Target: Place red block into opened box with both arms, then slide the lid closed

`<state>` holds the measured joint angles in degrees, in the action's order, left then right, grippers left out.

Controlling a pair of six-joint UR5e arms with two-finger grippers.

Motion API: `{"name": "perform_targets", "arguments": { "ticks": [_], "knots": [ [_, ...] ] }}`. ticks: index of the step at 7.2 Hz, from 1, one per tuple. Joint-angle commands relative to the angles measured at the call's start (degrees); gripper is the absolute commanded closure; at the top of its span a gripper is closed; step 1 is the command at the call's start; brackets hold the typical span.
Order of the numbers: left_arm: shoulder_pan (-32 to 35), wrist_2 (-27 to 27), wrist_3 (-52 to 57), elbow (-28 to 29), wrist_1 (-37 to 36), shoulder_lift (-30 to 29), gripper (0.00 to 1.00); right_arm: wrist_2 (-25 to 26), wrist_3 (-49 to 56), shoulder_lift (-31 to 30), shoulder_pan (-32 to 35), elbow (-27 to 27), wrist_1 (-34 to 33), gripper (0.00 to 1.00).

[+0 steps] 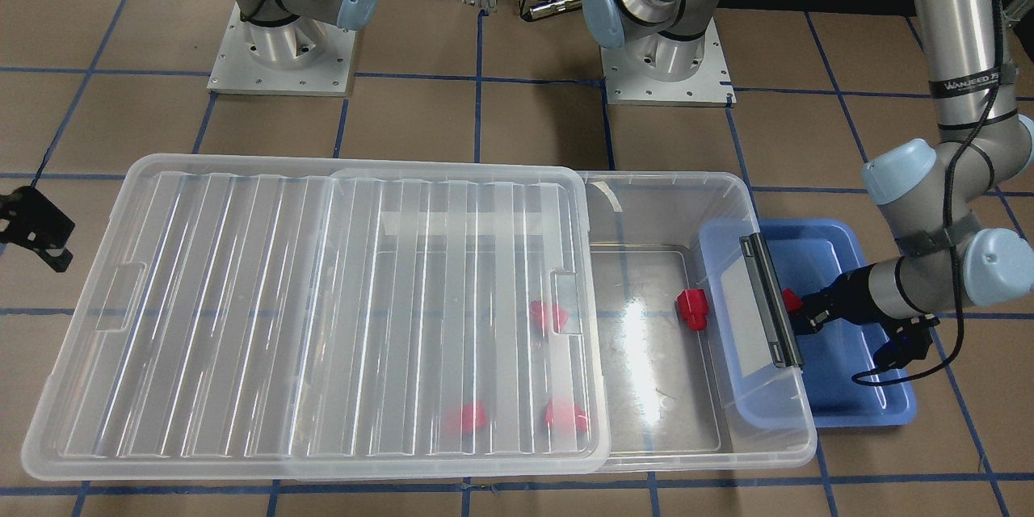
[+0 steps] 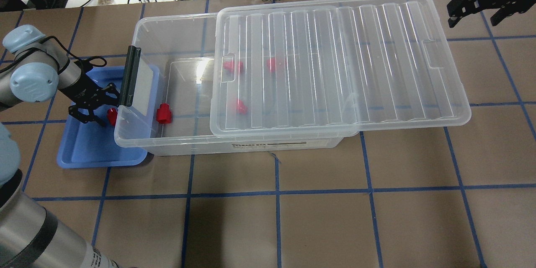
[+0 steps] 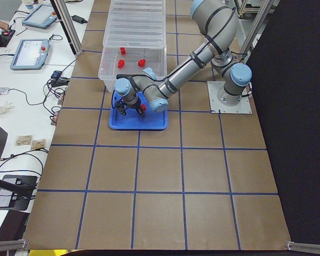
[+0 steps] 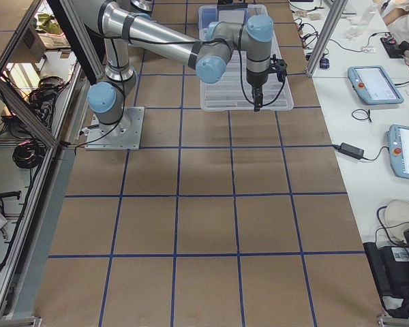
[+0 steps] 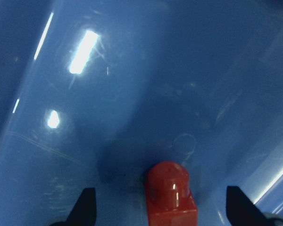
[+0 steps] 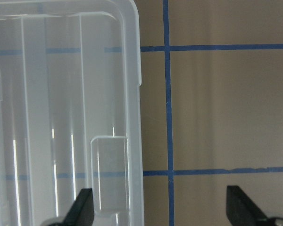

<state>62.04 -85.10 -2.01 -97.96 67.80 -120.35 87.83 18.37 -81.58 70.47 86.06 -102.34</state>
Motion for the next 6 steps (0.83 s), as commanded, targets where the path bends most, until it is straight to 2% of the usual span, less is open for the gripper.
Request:
{"name": "perform_targets", "arguments": {
  "ticks": [1, 2, 4, 5, 6],
  "knots": [
    [0.01, -0.50, 0.42, 0.66, 0.58, 1.16, 1.00, 0.06, -0.36, -5.94, 0.11, -0.11, 6.79, 0.00],
    [0.09, -0.33, 0.25, 1.18, 0.75, 2.47, 1.00, -0.11, -3.05, -6.22, 1.15, -0.45, 8.28, 0.00],
    [0.27, -0.86, 0.60, 3.20, 1.97, 6.07, 1.00, 0.85, -14.80, -6.31, 10.60, -0.72, 8.12, 0.00],
    [0.36, -1.03, 1.04, 7.21, 7.38, 8.61, 1.00, 0.94, -23.12, -6.31, 15.87, -0.72, 7.95, 0.00],
    [0.36, -1.21, 4.00, 12.65, 13.79, 9.86, 1.00, 3.73, -27.99, -5.87, 20.45, -0.63, 7.34, 0.00]
  ]
}}
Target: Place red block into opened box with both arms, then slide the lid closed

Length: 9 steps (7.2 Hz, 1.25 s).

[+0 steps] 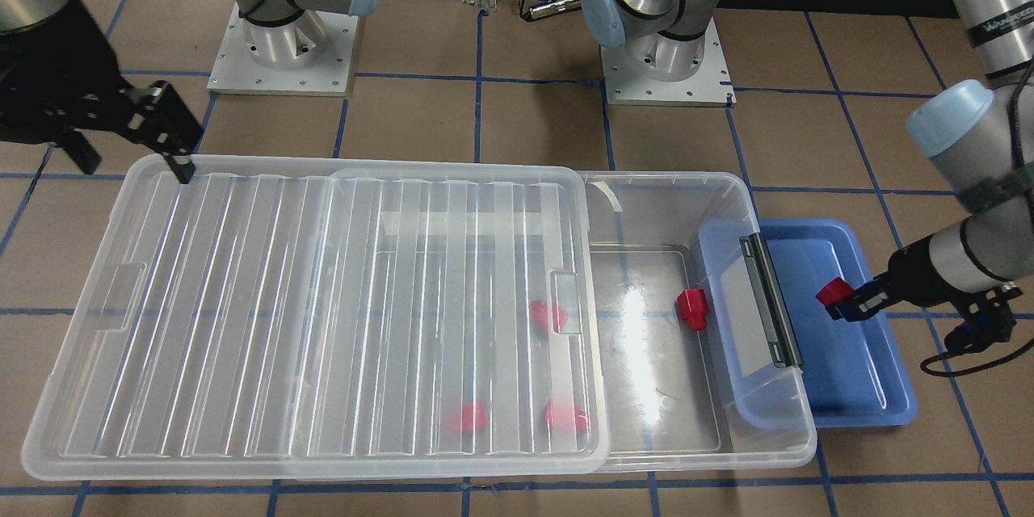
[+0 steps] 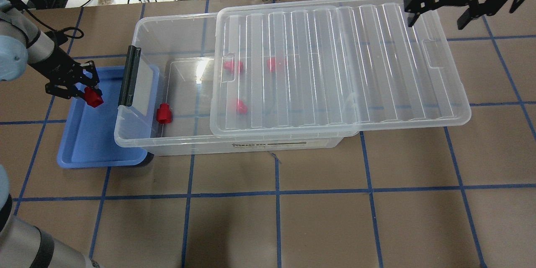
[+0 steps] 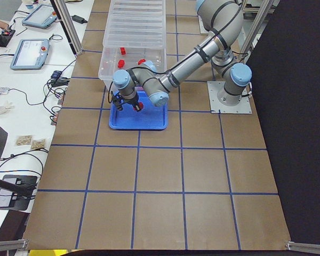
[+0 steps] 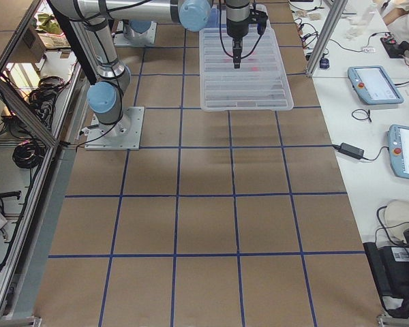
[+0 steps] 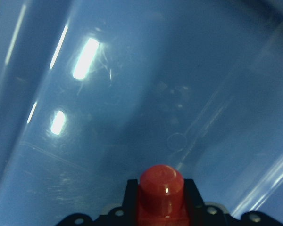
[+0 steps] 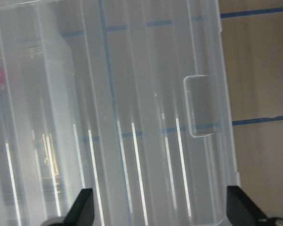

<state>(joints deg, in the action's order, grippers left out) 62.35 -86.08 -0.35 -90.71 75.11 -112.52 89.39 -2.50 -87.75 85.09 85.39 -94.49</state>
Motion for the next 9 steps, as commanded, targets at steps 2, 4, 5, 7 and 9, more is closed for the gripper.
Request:
{"name": "perform_targets", "arguments": {
  "ticks": [2, 4, 5, 7, 9],
  "knots": [
    [0.22, -0.14, 6.75, 13.68, 17.91, 4.66, 1.00, 3.51, -7.44, 0.56, 8.34, 0.39, -0.79, 0.00],
    [4.94, -0.66, 7.82, 16.26, 20.51, 6.60, 1.00, 3.33, -7.35, 0.65, 8.43, 0.39, -0.79, 0.00],
    [9.84, -2.15, 7.73, 16.18, 20.25, 6.35, 1.00, 3.42, -7.17, 0.65, 8.43, 0.56, -1.13, 0.00],
    [18.12, -2.34, 7.37, 15.21, 18.42, 4.95, 1.00, 3.42, -6.56, 0.74, 8.34, 0.65, -1.14, 0.00],
    [21.83, -2.25, 6.76, 11.02, 12.22, 3.54, 1.00, 3.33, -6.38, 0.74, 8.34, 0.74, -1.22, 0.00]
  ]
}}
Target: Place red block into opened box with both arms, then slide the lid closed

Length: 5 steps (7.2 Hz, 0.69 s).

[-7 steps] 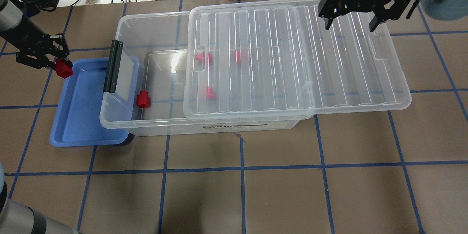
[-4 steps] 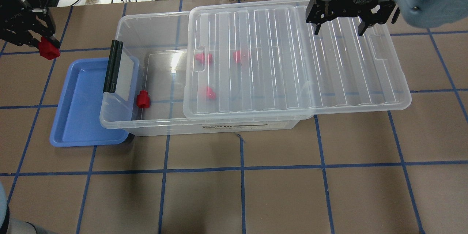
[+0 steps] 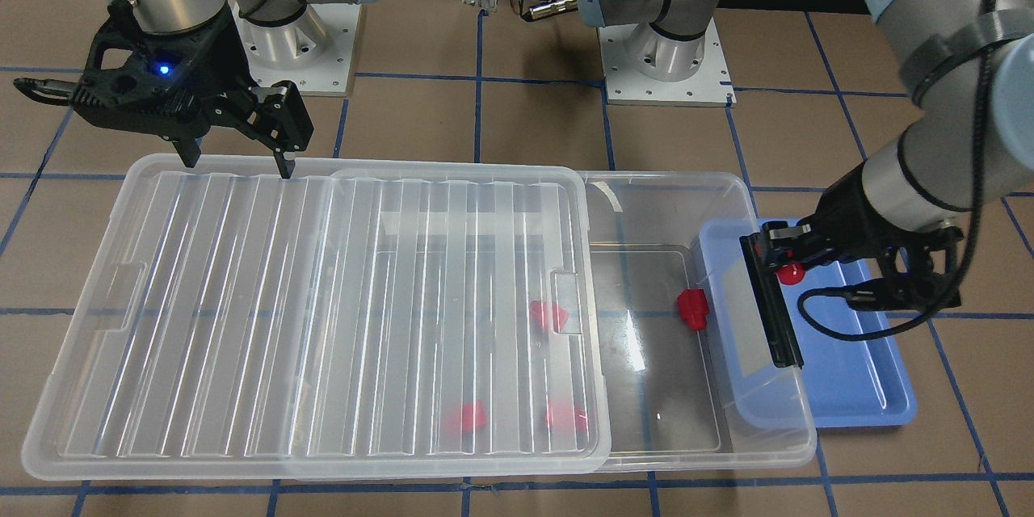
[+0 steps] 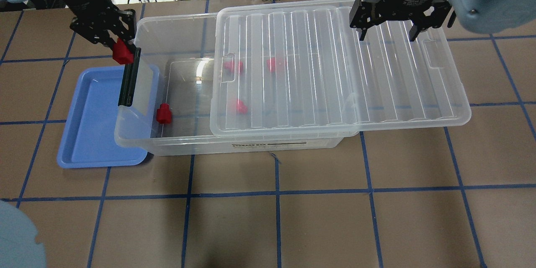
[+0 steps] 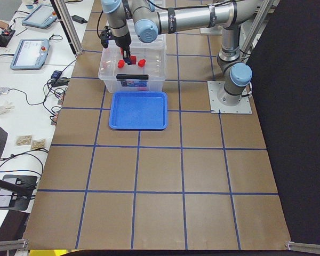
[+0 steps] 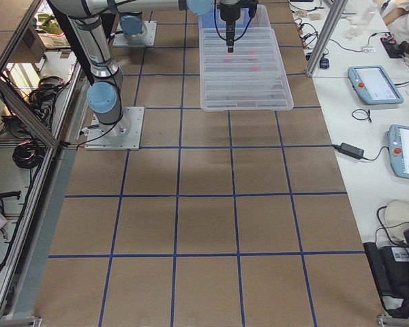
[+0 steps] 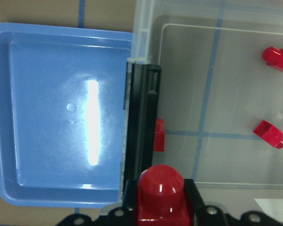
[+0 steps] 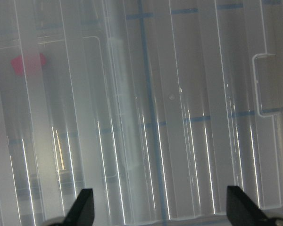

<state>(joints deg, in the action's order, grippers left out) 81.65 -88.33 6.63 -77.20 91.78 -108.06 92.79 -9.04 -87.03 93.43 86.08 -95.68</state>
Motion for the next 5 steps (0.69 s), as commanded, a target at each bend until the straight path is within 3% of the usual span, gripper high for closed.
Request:
{"name": "perform_targets", "arguments": {
  "ticks": [1, 2, 5],
  "knots": [
    [3.85, 0.00, -0.56, -6.35, -9.64, -1.45, 1.00, -0.07, 0.25, 0.02, 0.00, 0.05, -0.12, 0.00],
    [4.39, 0.26, -1.43, -9.61, -14.30, -2.06, 1.00, -0.07, 0.25, 0.02, 0.00, 0.14, -0.30, 0.00],
    [4.48, 0.09, -1.17, -14.03, -15.84, -3.90, 1.00, -0.60, 2.78, 0.36, -0.27, 0.14, -0.21, 0.00]
  ]
}}
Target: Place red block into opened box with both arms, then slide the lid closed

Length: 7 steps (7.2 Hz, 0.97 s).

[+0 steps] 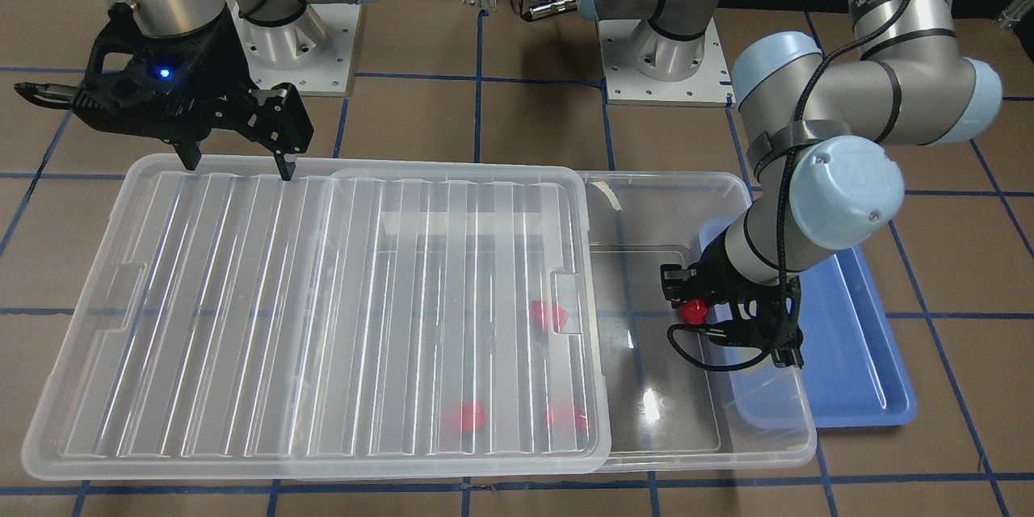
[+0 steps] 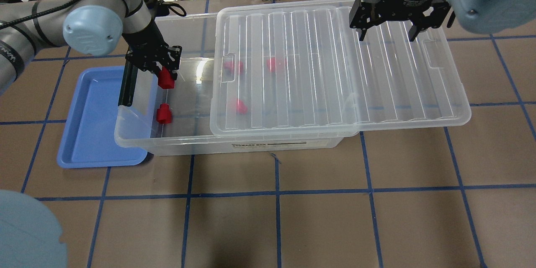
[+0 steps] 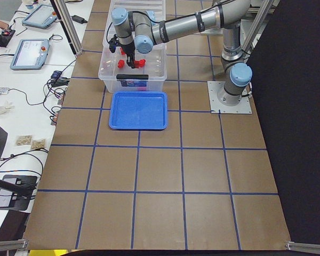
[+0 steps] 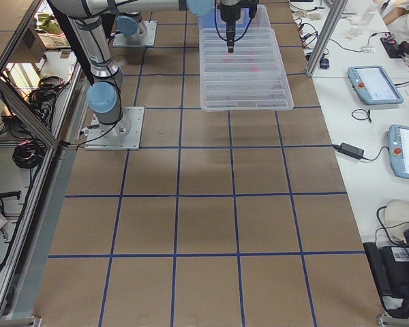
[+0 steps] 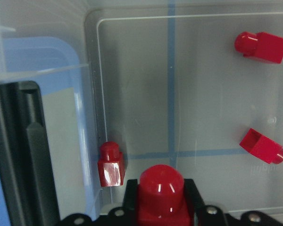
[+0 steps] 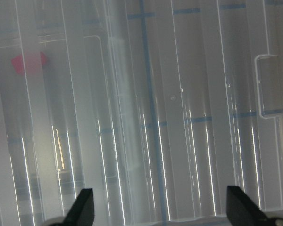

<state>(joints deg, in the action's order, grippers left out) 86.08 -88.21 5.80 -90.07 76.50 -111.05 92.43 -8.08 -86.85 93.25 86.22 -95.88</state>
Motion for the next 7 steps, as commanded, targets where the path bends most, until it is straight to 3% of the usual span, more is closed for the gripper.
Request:
{"name": "perform_targets", "arguments": {
  "ticks": [1, 7],
  "knots": [
    [0.14, 0.23, -0.53, -1.43, -1.87, -2.15, 1.00, -0.15, 2.71, 0.19, -0.09, 0.00, -0.01, 0.00],
    [0.23, 0.06, -0.09, -3.71, -3.81, -7.07, 1.00, -0.32, 6.23, 0.37, -0.09, 0.00, -0.10, 0.00]
  ]
}}
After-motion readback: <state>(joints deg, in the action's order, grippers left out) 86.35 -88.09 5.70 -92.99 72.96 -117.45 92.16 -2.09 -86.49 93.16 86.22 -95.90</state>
